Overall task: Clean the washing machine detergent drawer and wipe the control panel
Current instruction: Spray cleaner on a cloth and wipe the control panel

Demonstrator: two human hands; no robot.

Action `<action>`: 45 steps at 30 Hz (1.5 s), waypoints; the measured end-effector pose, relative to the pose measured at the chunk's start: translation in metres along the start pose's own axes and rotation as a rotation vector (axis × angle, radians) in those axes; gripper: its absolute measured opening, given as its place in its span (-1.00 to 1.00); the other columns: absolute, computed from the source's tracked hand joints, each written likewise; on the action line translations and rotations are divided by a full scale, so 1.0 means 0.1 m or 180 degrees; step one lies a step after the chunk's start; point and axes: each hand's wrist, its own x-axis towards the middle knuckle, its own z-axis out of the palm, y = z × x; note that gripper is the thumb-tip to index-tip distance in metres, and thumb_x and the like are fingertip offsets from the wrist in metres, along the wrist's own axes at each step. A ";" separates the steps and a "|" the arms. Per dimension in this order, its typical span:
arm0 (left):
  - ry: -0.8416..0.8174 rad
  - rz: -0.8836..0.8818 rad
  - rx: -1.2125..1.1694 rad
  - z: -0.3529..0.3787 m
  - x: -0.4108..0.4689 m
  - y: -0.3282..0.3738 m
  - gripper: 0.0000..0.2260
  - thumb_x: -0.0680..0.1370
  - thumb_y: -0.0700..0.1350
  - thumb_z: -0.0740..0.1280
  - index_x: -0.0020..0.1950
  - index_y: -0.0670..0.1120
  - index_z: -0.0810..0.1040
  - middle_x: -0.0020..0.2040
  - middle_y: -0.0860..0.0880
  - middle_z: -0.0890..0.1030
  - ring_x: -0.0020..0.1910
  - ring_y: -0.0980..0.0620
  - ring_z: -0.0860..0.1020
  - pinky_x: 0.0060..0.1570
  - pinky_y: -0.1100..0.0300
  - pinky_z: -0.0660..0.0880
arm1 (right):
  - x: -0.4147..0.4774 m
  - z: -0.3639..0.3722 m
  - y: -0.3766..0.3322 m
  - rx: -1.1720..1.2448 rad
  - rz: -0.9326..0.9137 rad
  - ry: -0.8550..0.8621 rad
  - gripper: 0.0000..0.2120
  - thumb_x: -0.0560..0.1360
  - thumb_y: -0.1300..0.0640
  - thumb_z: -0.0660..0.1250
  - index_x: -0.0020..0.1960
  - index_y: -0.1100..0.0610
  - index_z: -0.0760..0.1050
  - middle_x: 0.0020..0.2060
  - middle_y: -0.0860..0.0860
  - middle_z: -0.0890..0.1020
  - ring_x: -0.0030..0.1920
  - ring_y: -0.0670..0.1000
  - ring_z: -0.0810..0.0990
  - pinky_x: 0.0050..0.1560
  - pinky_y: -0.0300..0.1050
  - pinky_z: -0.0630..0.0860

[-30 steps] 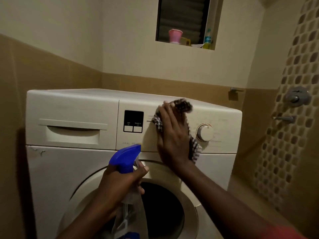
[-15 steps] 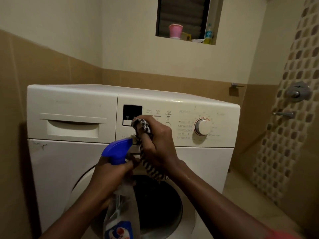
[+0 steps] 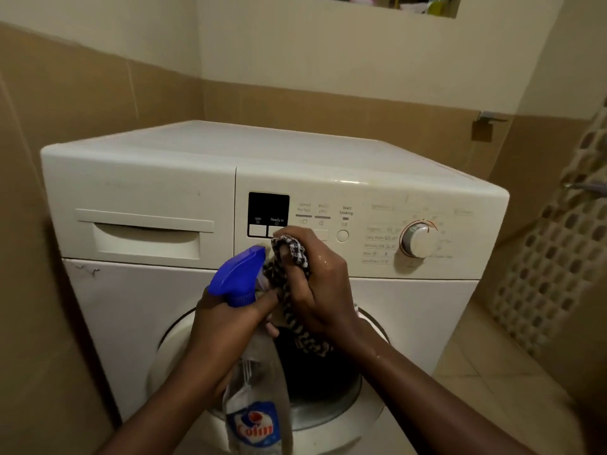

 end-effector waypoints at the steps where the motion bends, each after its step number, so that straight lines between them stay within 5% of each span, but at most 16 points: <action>1: 0.0007 -0.0034 0.0044 0.00 0.01 0.04 -0.91 0.47 -0.24 0.45 -0.06 -0.17 0.60 -0.38 -0.16 0.62 -0.42 -0.11 0.61 -0.18 0.01 0.60 | -0.01 -0.02 0.00 0.0040 0.0074 -0.0070 -0.78 0.55 0.22 0.21 0.16 0.09 0.49 -0.03 -0.07 0.62 -0.07 -0.08 0.60 -0.09 -0.07 0.54; 7: 0.0040 -0.0336 0.0292 0.04 0.02 0.35 -0.90 0.46 -0.23 0.47 -0.10 -0.09 0.60 -0.32 -0.15 0.62 -0.35 -0.08 0.61 -0.25 0.15 0.57 | 0.09 -0.28 -0.11 0.0068 0.0640 -0.0293 -0.81 0.62 0.14 0.16 0.18 0.08 0.48 -0.01 -0.09 0.61 -0.02 -0.13 0.59 -0.04 -0.17 0.54; 15: -0.0015 -0.0509 0.0810 0.23 -0.17 0.93 -0.86 0.47 -0.18 0.48 -0.11 0.03 0.58 -0.22 -0.14 0.64 -0.20 -0.11 0.64 -0.08 0.05 0.55 | 0.31 -1.24 -0.45 -0.0473 0.1465 -0.0333 -0.74 0.55 0.28 0.18 0.18 0.07 0.48 -0.05 -0.09 0.61 -0.07 -0.13 0.58 -0.09 -0.36 0.44; 20: -0.0291 -0.0568 0.0920 0.59 -0.51 1.33 -0.87 0.46 -0.18 0.49 -0.04 -0.04 0.60 -0.15 -0.17 0.64 -0.13 -0.16 0.62 -0.16 0.16 0.51 | 0.39 -2.13 -0.93 -0.0794 0.1851 -0.0186 -0.75 0.57 0.33 0.21 0.13 0.06 0.49 -0.10 -0.11 0.61 -0.10 -0.13 0.58 -0.10 -0.28 0.48; 24: -0.0610 -0.0681 0.0929 1.00 -0.84 1.62 -0.85 0.45 -0.20 0.50 -0.02 -0.06 0.61 -0.13 -0.17 0.64 -0.09 -0.21 0.63 -0.07 0.07 0.54 | 0.24 -2.93 -1.23 -0.1267 0.2254 -0.0313 -0.71 0.52 0.31 0.21 0.17 0.05 0.48 -0.02 -0.09 0.61 -0.01 -0.04 0.57 0.02 -0.07 0.49; 30: -0.1104 -0.0512 0.0930 1.84 -1.40 1.87 -0.86 0.45 -0.17 0.51 -0.09 -0.01 0.59 -0.20 -0.10 0.64 -0.15 -0.16 0.64 -0.05 -0.01 0.56 | -0.19 -4.14 -1.55 -0.2195 0.2736 -0.0370 -0.72 0.55 0.11 0.17 0.22 -0.05 0.49 0.08 -0.13 0.60 0.11 -0.04 0.48 0.07 -0.09 0.21; 33: -0.1356 -0.0399 0.0957 2.35 -1.72 1.88 -0.85 0.44 -0.17 0.51 -0.04 -0.09 0.60 -0.20 -0.03 0.63 -0.16 -0.03 0.62 -0.07 0.11 0.54 | -0.50 -4.79 -1.62 -0.2464 0.3086 -0.0430 -0.65 0.53 0.05 0.11 0.25 -0.11 0.48 0.08 -0.11 0.60 0.15 -0.04 0.42 0.03 -0.15 0.11; 37: -0.1597 -0.0336 0.0920 3.07 -2.25 1.86 -0.81 0.44 -0.22 0.51 0.02 -0.15 0.61 -0.12 0.00 0.64 -0.16 0.14 0.58 -0.10 0.32 0.46 | -0.94 -5.63 -1.69 -0.2380 0.3545 -0.0207 -0.69 0.51 0.10 0.14 0.16 -0.10 0.53 -0.09 -0.04 0.60 0.07 -0.02 0.41 -0.07 -0.17 0.28; 42: -0.1830 -0.0484 0.0872 3.81 -2.81 1.77 -0.85 0.44 -0.21 0.50 -0.07 -0.03 0.59 -0.10 -0.04 0.63 -0.13 0.00 0.57 -0.07 0.21 0.52 | -1.53 -6.44 -1.67 -0.2347 0.4040 -0.0016 -0.65 0.47 -0.06 0.03 0.15 -0.18 0.49 -0.18 -0.09 0.62 0.02 0.00 0.54 -0.11 -0.06 0.53; 45: -0.2057 -0.0403 0.0854 4.25 -3.07 1.70 -0.80 0.45 -0.23 0.50 -0.09 0.01 0.54 -0.15 -0.02 0.59 -0.18 0.05 0.52 -0.19 0.42 0.44 | -1.85 -6.82 -1.58 -0.2400 0.4252 -0.0181 -0.66 0.50 -0.05 0.02 0.16 -0.20 0.47 -0.18 -0.10 0.64 -0.02 -0.04 0.56 -0.13 -0.03 0.57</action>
